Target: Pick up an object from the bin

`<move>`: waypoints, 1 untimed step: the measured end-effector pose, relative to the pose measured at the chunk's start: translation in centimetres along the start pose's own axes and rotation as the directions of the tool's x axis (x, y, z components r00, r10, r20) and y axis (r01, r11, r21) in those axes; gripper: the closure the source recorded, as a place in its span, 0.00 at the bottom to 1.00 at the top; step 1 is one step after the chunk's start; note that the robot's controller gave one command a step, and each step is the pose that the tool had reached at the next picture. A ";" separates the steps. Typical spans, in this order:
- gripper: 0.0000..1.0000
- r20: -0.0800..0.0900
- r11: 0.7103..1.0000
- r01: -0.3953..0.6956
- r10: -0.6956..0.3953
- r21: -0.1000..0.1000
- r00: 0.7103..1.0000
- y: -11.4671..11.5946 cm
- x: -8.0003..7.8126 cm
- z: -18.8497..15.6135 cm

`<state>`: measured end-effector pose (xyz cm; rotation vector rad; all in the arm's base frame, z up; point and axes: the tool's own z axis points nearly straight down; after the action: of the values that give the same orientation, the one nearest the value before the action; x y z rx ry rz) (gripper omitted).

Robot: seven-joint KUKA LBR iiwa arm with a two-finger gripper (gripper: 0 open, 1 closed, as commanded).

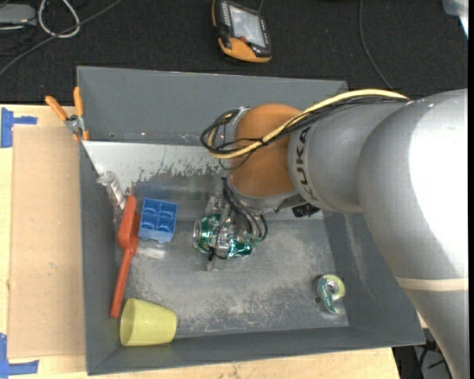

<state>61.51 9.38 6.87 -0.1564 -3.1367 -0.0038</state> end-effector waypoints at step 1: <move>1.00 -0.004 1.000 0.025 -0.025 0.000 1.000 0.0 0.1 0.1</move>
Offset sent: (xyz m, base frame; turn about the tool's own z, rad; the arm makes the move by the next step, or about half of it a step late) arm 0.0000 0.0000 0.0000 0.0000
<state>61.39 9.43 6.81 -0.1172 -3.1349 -0.0043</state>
